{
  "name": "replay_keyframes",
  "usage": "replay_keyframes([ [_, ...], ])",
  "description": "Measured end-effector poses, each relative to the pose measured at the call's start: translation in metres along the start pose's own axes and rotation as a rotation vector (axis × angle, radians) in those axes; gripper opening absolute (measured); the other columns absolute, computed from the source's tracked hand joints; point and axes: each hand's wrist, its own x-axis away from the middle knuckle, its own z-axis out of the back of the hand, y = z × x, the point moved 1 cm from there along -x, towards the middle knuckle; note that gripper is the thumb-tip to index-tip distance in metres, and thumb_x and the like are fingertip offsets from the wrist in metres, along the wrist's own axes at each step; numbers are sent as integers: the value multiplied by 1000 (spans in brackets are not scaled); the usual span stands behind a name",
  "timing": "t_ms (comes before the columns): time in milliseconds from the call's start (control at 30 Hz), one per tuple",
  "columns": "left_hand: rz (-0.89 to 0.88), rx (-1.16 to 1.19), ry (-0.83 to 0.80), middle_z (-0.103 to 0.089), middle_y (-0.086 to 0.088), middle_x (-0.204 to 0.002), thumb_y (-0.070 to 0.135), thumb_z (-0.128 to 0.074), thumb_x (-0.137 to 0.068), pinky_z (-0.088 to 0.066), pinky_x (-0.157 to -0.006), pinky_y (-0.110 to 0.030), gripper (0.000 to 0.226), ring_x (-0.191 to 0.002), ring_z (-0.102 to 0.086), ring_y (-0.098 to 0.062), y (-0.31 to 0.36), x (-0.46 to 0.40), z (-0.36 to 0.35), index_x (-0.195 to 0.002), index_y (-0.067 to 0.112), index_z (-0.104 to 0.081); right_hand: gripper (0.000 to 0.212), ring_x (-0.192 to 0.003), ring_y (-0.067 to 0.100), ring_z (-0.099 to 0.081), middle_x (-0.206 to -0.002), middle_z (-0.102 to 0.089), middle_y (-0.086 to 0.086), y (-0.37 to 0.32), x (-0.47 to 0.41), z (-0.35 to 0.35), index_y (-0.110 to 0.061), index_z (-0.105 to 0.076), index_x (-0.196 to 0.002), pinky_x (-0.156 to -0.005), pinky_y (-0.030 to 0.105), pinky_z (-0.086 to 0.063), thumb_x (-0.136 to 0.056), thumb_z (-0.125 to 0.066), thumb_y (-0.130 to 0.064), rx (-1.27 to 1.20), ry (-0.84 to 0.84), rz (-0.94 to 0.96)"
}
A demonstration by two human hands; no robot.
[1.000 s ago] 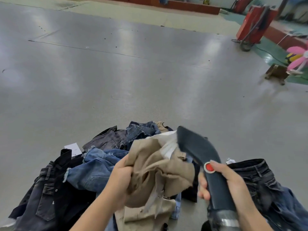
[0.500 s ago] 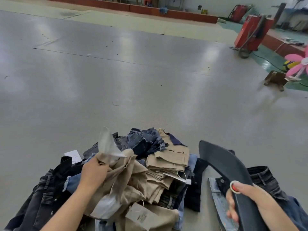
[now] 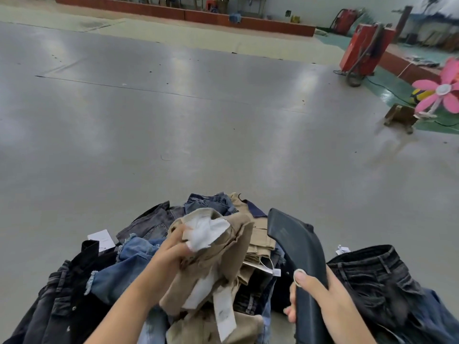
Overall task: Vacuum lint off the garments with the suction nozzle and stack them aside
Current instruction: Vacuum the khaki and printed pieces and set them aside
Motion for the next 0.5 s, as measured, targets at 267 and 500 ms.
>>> replay_keyframes([
  [267,320,-573,379,-55,-12,-106,3,-56,-88,-47,-63,-28,29,-77,-55,-20,-91,2,44,-108,23,-50,21,-44,31,-51,-55,-54,18,12,-10,0,-1,-51,-104,-44,36,-49,-87,-62,-7,43,90,-88],
  [500,137,-1074,834,-38,-27,-139,-1,-67,-71,-39,-98,-51,54,-120,-44,-47,-91,9,44,-124,4,-56,21,-47,29,-50,-56,-52,18,18,-14,-11,-6,-54,-104,-41,33,-47,-86,-63,-7,70,72,-130],
])
